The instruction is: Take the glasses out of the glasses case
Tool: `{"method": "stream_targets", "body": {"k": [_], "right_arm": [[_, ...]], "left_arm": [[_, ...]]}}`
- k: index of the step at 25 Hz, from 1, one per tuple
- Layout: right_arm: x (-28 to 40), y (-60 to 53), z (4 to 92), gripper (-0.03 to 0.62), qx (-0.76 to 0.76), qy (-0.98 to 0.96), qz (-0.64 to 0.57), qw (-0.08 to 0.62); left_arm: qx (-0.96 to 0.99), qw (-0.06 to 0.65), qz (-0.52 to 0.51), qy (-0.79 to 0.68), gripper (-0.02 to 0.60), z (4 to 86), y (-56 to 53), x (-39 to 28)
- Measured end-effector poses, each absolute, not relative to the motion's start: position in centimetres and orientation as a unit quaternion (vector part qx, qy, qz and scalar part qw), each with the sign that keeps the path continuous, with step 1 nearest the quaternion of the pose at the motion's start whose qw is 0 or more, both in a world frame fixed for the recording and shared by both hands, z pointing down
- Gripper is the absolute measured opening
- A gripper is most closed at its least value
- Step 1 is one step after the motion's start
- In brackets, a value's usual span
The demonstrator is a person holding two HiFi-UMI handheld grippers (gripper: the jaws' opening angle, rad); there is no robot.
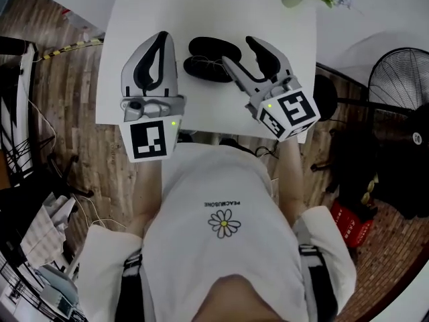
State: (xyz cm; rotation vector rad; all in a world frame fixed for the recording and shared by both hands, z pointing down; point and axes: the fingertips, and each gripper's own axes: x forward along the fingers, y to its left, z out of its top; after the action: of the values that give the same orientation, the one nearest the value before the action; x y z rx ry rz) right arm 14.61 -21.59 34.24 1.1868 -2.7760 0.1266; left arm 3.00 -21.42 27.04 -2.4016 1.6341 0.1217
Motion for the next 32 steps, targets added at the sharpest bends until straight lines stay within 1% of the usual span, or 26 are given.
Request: {"method": "stream_targets", "body": {"k": [1,4,7,11,15,19,27,32], "right_arm": [[14.3,-22.0,35.3,0.242,0.384,-0.919,0.039,0.079],[13.0,-23.0,39.2,0.271,0.357,-0.924,0.032,0.135],[11.7,-23.5,44.0,0.273,0.319,-0.927,0.048,0.194],[11.2,-23.5,50.7,0.273,0.272,-0.916,0.051,0.291],[11.6,-23.6,55.0,0.273,0.243,-0.901,0.045,0.357],[12.4,-24.2,57.0,0.273,0.239,-0.89,0.046,0.386],[12.0,-24.0,58.6,0.273,0.209,-0.886,0.048,0.411],[11.9,-23.8,58.7,0.272,0.206,-0.886,0.049,0.413]], "left_arm": [[-0.821,0.114,0.039,0.558,0.017,27.3,-21.5,2.9],[-0.822,0.103,0.028,0.56,0.017,28.1,-21.8,2.5],[-0.822,0.093,0.014,0.562,0.017,29.2,-22.1,1.8],[-0.822,0.076,-0.011,0.565,0.017,31.2,-22.5,1.1],[-0.818,0.061,-0.022,0.571,0.017,32.6,-22.9,0.3],[-0.817,0.053,-0.032,0.574,0.017,33.8,-22.9,-0.3],[-0.815,0.039,-0.033,0.577,0.017,34.9,-23.2,-0.3],[-0.817,0.039,-0.037,0.575,0.017,35.2,-23.2,-0.1]]}}
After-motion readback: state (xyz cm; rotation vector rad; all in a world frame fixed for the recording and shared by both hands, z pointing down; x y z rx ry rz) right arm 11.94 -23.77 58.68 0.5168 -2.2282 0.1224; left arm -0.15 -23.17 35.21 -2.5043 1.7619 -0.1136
